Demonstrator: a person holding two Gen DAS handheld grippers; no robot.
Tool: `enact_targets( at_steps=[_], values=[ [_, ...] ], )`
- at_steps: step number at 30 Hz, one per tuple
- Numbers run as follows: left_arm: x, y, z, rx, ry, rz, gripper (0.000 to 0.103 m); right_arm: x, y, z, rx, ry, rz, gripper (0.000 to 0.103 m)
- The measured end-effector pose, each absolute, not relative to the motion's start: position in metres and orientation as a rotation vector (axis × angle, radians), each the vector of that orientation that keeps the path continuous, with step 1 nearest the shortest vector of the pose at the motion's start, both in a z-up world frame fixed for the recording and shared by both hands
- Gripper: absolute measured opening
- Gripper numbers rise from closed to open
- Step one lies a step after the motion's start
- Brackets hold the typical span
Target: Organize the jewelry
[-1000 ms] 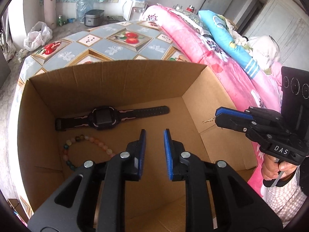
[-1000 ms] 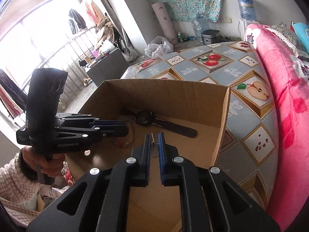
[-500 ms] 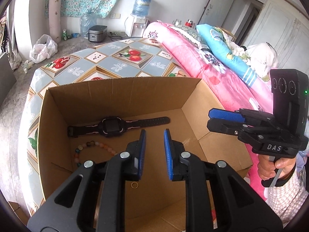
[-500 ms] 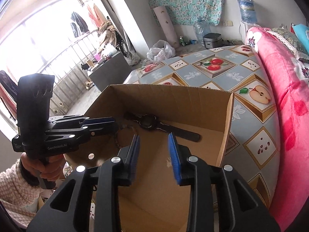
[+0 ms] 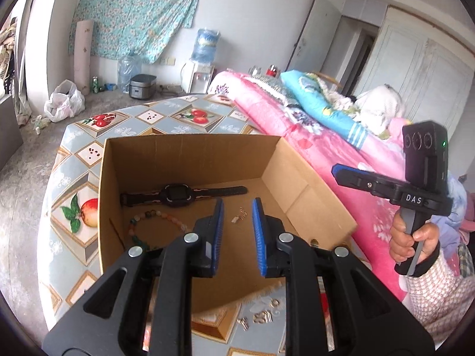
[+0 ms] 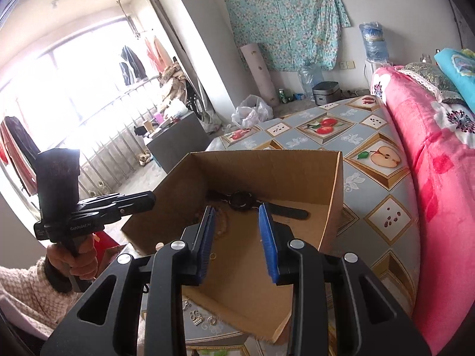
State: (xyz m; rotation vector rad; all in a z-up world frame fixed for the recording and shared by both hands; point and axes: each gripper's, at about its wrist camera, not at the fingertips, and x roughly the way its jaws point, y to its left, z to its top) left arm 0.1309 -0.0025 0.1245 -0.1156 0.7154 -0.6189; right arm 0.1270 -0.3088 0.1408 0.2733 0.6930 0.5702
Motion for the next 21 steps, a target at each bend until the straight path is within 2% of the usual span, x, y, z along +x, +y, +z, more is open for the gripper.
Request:
enact_targets(
  at_steps=[5, 9, 15, 21],
  values=[
    [0.086, 0.016, 0.11, -0.147, 0.707, -0.655, 0.024, 0.074, -0.305, 0.123, 0.235, 0.691, 0.579, 0.031],
    [0.061, 0.019, 0.09, -0.161, 0.753, -0.68, 0.024, 0.047, -0.296, 0.096, 0.263, 0.762, 0.607, 0.031],
    [0.045, -0.001, 0.039, -0.087, 0.871, -0.613, 0.024, 0.045, -0.272, 0.045, 0.284, 0.914, 0.577, 0.03],
    [0.049, -0.021, 0.009, 0.014, 0.927, -0.561, 0.023, 0.054, -0.262, 0.026, 0.333, 0.961, 0.573, 0.03]
  ],
)
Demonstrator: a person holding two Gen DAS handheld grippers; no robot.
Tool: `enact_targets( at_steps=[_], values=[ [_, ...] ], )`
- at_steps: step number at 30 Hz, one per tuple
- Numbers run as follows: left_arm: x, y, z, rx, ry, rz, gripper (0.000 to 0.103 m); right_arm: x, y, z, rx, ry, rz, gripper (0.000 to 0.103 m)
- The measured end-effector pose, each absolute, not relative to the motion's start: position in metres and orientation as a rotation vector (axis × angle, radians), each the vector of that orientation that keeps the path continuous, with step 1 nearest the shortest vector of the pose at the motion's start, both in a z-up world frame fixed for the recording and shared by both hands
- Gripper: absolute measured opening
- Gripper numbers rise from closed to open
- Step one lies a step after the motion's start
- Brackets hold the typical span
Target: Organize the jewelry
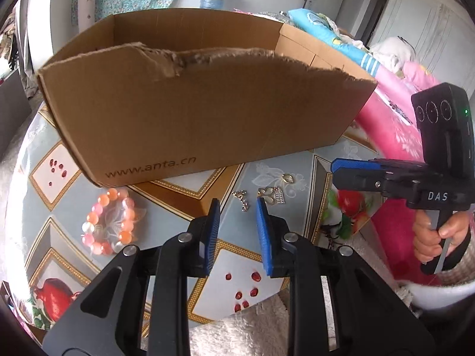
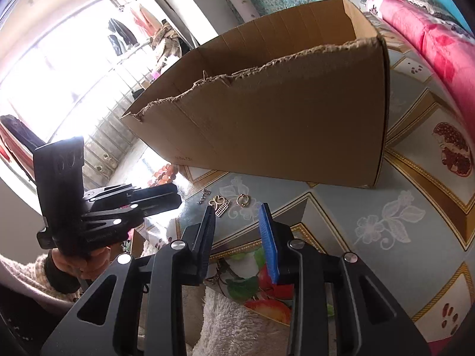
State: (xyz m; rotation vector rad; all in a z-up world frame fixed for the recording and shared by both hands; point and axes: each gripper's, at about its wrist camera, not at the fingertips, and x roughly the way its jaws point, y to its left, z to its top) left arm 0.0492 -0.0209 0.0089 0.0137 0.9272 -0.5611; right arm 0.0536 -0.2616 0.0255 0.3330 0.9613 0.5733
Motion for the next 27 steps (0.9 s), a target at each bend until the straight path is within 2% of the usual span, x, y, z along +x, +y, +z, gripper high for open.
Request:
enact_targets(
  at_steps=[11, 14, 16, 23, 27],
  values=[
    [0.063, -0.054, -0.002, 0.205, 0.914, -0.53, 0.022, 0.06, -0.265, 0.007, 0.371, 1.007, 0.566, 0.03],
    [0.063, -0.06, -0.001, 0.269, 0.895, -0.513, 0.01, 0.06, -0.264, 0.008, 0.377, 1.008, 0.562, 0.03],
    [0.062, -0.059, -0.001, 0.264, 0.899, -0.52, 0.003, 0.061, -0.261, 0.01, 0.378, 1.005, 0.559, 0.03],
    [0.068, -0.045, 0.004, 0.114, 0.926, -0.566, 0.001, 0.062, -0.262, 0.008, 0.369, 0.997, 0.541, 0.03],
    [0.063, -0.029, 0.021, 0.042, 0.879, -0.58, 0.001, 0.062, -0.261, 0.01, 0.346, 0.986, 0.529, 0.03]
  ],
)
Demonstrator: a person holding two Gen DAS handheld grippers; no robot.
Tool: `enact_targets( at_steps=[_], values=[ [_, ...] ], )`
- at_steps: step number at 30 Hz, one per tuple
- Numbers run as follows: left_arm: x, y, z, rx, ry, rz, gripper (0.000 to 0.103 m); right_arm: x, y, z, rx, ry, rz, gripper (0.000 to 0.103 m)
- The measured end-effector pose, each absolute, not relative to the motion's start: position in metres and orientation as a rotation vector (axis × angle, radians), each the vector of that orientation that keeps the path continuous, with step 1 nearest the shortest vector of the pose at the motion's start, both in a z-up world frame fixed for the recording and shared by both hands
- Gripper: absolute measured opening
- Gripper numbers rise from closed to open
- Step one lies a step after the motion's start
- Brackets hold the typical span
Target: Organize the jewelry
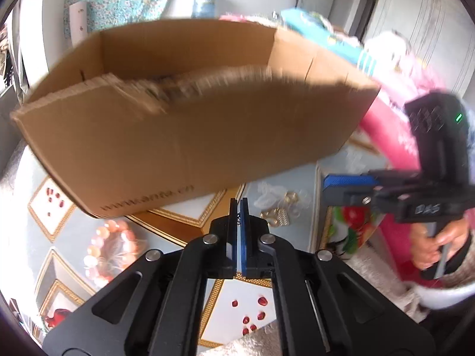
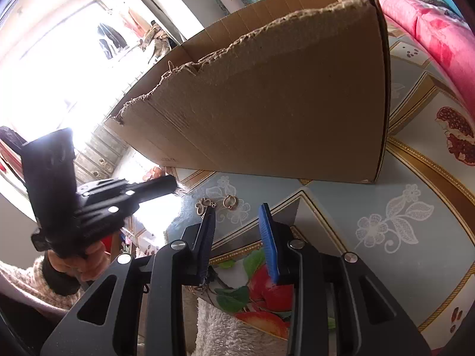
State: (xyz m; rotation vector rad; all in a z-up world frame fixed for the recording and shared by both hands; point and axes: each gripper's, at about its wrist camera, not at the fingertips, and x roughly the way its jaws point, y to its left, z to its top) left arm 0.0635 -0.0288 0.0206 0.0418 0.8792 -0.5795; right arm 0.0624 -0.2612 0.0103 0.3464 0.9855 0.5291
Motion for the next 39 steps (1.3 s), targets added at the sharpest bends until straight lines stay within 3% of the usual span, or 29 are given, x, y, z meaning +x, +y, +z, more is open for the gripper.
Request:
enact_targets(
  at_steps=[8, 13, 25, 27, 34, 35, 39],
  values=[
    [0.056, -0.017, 0.042, 0.003, 0.804, -0.576, 0.001, 0.059, -0.238, 0.024, 0.147, 0.911, 0.54, 0.03],
    [0.055, -0.013, 0.041, -0.006, 0.809, -0.584, 0.001, 0.061, -0.219, 0.026, -0.012, 0.884, 0.554, 0.024],
    [0.057, -0.001, 0.034, -0.036, 0.837, -0.565, 0.001, 0.075, -0.184, 0.019, -0.204, 0.893, 0.6, 0.022],
    [0.06, 0.001, 0.032, -0.044, 0.842, -0.56, 0.001, 0.074, -0.191, 0.017, -0.2, 0.9, 0.608, 0.012],
    [0.059, 0.001, 0.033, -0.05, 0.836, -0.559, 0.001, 0.079, -0.187, 0.018, -0.171, 0.909, 0.598, 0.01],
    [0.059, 0.001, 0.033, -0.05, 0.834, -0.561, 0.001, 0.079, -0.188, 0.019, -0.162, 0.91, 0.595, 0.001],
    [0.057, 0.001, 0.034, -0.043, 0.829, -0.566, 0.001, 0.081, -0.197, 0.018, -0.136, 0.918, 0.58, 0.001]
  ],
)
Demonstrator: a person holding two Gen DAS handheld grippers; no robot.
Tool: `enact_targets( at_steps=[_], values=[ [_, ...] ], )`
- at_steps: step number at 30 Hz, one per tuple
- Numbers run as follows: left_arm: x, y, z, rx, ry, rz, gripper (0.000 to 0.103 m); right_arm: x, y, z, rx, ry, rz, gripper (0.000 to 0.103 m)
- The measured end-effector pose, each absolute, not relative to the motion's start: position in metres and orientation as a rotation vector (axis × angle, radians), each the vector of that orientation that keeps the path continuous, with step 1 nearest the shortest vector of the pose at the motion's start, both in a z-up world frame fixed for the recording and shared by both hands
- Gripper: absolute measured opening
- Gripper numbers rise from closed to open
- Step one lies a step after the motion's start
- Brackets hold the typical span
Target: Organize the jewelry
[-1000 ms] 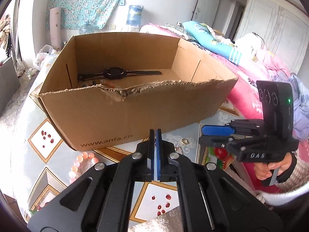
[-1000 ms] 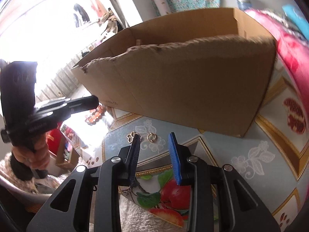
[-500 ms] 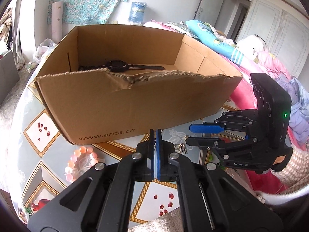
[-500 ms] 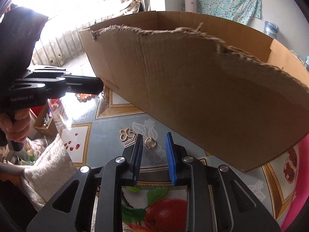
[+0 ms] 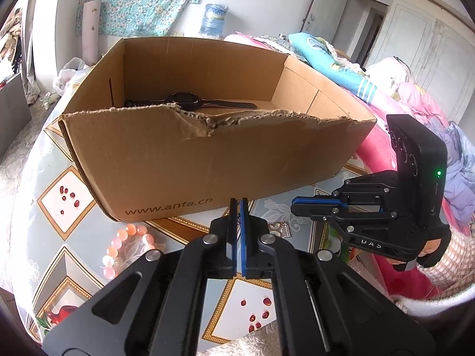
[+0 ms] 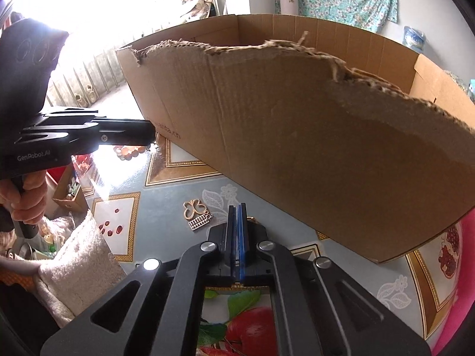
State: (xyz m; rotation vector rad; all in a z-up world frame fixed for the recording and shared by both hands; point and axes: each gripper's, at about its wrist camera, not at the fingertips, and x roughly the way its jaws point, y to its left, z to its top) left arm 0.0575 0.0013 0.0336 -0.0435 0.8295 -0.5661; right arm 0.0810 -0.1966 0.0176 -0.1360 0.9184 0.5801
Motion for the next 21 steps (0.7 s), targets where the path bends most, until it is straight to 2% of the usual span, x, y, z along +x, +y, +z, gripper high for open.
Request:
enact_targets(
  at_steps=[12, 21],
  values=[
    [0.056, 0.001, 0.032, -0.047, 0.828, -0.557, 0.001, 0.074, -0.221, 0.029, -0.107, 0.912, 0.487, 0.001],
    [0.055, 0.002, 0.033, -0.051, 0.824, -0.552, 0.001, 0.073, -0.195, 0.021, -0.143, 0.939, 0.538, 0.001]
  ],
)
